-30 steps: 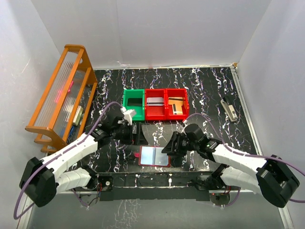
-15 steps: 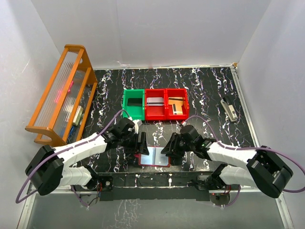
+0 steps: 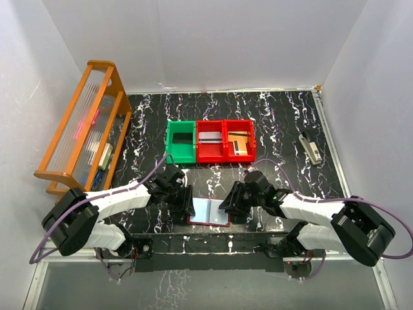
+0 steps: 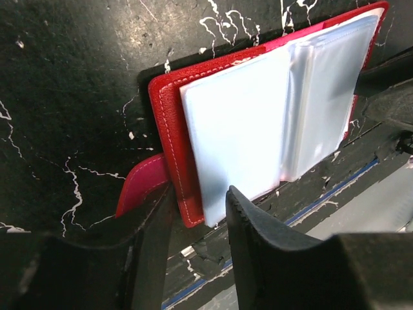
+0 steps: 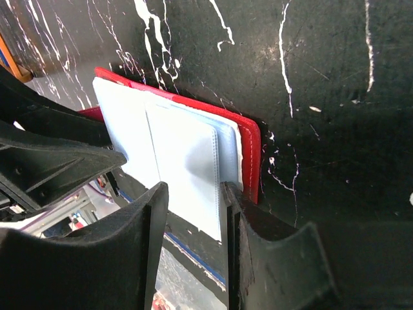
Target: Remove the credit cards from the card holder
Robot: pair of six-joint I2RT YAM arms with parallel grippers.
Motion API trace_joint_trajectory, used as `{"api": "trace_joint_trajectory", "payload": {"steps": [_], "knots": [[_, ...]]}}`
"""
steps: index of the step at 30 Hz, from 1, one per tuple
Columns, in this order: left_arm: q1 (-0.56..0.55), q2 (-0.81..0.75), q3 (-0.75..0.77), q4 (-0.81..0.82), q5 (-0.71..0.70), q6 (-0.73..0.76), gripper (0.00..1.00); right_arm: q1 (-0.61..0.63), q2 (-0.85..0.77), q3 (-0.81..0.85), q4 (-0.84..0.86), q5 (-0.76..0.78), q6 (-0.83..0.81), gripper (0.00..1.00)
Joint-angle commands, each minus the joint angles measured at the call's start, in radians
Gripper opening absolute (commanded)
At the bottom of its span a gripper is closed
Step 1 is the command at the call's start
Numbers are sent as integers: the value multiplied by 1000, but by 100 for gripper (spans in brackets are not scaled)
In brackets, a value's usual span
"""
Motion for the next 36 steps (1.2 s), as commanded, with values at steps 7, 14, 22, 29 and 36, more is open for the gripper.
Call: {"api": "trace_joint_trajectory", "payload": {"steps": [7,14,22,29,36], "knots": [[-23,-2,-24,22,11,-14,19,6,3,-45,131,-49,43,34],[-28,-4,-14,13,3,-17,13,7,-35,4,144,-60,62,31],[-31,-7,-12,15,0,-26,11,6,-42,34,155,-84,75,31],[-33,-5,-7,22,5,-28,11,7,-32,55,227,-122,93,31],[-33,-11,-2,25,5,-31,12,7,16,69,248,-141,86,32]]}}
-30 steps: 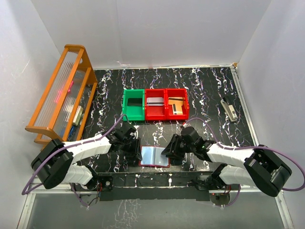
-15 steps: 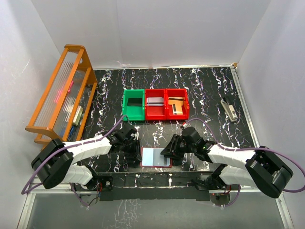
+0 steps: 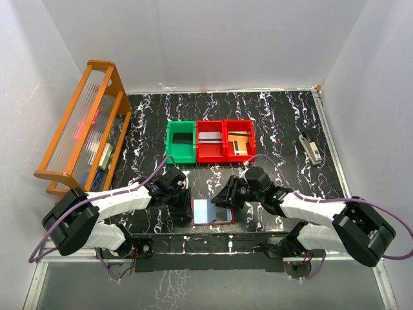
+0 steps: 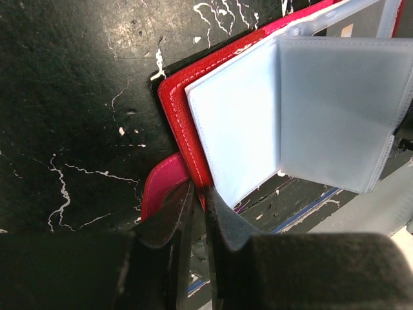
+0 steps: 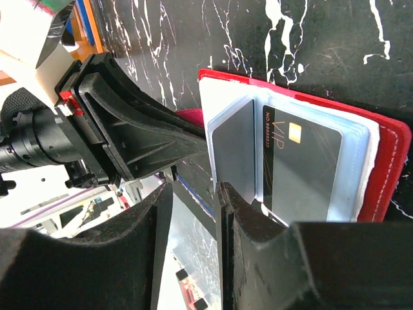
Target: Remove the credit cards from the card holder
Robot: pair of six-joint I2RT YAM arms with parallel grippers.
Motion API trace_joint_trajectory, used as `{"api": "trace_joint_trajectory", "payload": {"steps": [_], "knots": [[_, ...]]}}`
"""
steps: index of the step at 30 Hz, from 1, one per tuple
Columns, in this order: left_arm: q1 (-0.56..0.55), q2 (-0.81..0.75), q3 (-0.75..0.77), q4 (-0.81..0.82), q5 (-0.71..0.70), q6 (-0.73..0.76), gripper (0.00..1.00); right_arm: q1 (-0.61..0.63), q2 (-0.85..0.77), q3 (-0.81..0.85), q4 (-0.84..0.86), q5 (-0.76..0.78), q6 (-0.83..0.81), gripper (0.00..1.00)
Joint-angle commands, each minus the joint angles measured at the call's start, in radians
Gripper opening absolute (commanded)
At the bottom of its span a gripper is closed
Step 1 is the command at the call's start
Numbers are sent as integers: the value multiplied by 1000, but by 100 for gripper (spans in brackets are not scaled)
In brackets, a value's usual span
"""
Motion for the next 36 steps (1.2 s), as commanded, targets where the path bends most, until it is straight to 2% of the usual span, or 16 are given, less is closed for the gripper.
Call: {"api": "trace_joint_trajectory", "payload": {"steps": [1,10,16,19,23,30,36], "knots": [[-6,-15,13,11,17,-11,12,9,39,50,79,-35,-4,32],[-6,-26,16,10,14,-16,13,51,151,107,159,-73,-17,32],[-5,-41,20,-7,0,-15,15,61,171,124,125,-58,-27,33],[-6,-55,27,-35,-17,-15,17,61,137,127,47,4,-42,33],[-5,-103,42,-74,-46,-19,23,61,107,132,-51,69,-74,33],[-6,-163,77,-35,-4,-30,41,62,180,103,7,14,-73,32],[-7,-72,73,60,72,-47,43,62,224,99,52,2,-73,32]]}}
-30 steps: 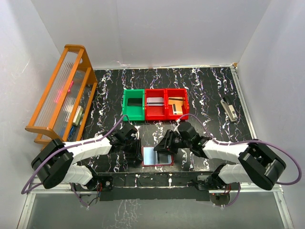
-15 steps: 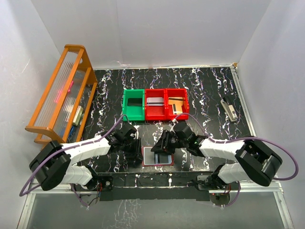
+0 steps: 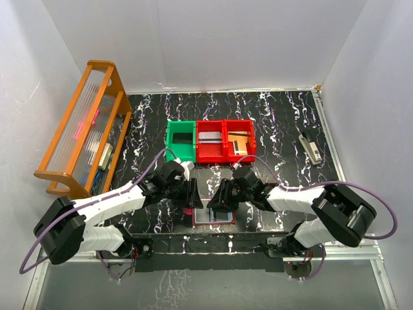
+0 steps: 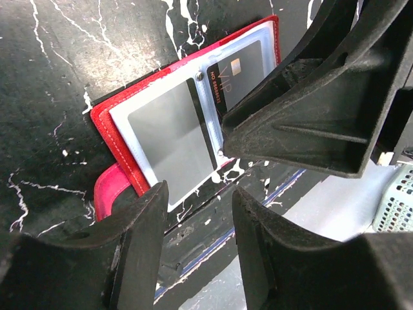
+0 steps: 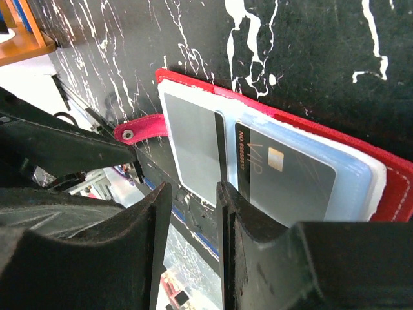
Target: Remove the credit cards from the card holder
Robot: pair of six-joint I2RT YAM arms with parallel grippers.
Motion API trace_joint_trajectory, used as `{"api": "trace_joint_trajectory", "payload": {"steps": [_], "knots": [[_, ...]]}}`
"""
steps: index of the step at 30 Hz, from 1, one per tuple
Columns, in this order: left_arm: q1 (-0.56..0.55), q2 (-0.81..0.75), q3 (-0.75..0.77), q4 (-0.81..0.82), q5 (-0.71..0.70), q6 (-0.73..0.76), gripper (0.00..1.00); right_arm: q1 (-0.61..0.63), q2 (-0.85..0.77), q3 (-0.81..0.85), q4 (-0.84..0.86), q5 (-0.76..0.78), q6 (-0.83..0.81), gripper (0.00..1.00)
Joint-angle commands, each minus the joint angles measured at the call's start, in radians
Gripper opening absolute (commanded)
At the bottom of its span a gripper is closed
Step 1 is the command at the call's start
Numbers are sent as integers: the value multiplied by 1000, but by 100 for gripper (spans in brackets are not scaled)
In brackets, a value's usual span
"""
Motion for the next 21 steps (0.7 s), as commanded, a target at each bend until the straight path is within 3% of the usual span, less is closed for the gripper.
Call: {"api": "trace_joint_trajectory", "payload": {"steps": [1,7,14,21], "knots": [[-7,68,12,57,71,-18,42,5,36,5,97,-23,-12,31],[-12,163,-5,54,69,-25,32,4,78,-9,104,-1,-1,28],[-13,166,-40,18,24,-28,23,5,73,-21,56,36,1,28],[-15,199,-37,21,33,-15,16,5,95,-36,138,-11,10,24]]}}
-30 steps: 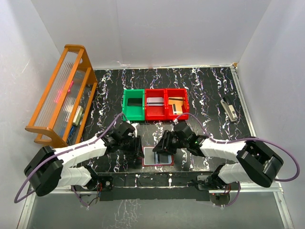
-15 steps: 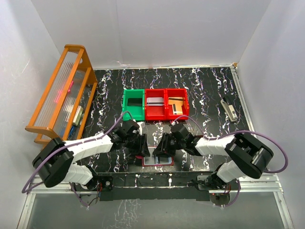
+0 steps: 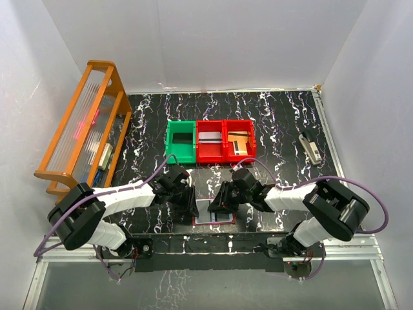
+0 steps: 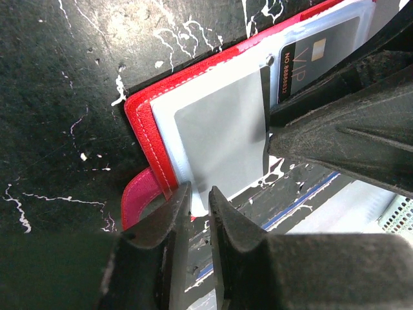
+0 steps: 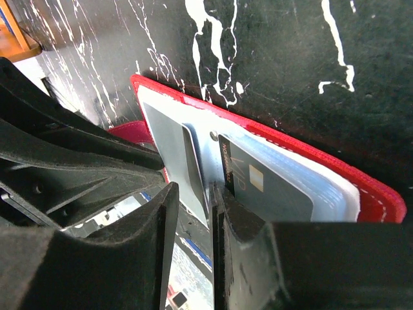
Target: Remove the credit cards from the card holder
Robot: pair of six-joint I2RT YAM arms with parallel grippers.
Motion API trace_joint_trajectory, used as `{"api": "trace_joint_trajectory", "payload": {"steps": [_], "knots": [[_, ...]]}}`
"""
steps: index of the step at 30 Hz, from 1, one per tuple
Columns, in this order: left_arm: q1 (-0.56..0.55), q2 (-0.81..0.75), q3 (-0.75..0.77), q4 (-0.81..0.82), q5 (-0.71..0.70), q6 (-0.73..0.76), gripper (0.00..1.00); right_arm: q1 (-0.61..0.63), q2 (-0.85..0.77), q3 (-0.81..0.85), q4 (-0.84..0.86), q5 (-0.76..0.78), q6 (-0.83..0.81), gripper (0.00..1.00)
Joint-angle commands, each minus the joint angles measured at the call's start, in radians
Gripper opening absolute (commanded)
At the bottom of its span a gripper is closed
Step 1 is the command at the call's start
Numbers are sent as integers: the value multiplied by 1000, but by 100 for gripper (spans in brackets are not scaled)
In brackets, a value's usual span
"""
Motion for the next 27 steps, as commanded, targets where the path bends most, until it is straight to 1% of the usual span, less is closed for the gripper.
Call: {"api": "trace_joint_trajectory", "payload": {"steps": [1,6,10,15,23,27], "knots": [[-8,23,-6,-29,-5,10,16,5,23,-17,81,-20,8,24],[-11,34,-1,-34,-9,11,14,5,30,-20,127,-39,23,20],[-14,34,-1,-46,-22,10,13,5,0,-27,124,-24,24,11],[-13,31,-4,-65,-39,14,13,5,-41,-27,82,-9,7,1],[-14,25,-11,-72,-47,11,12,2,-93,-22,8,9,-29,0],[-14,24,-11,-72,-49,12,11,-8,-111,-31,-19,11,-41,2]]}}
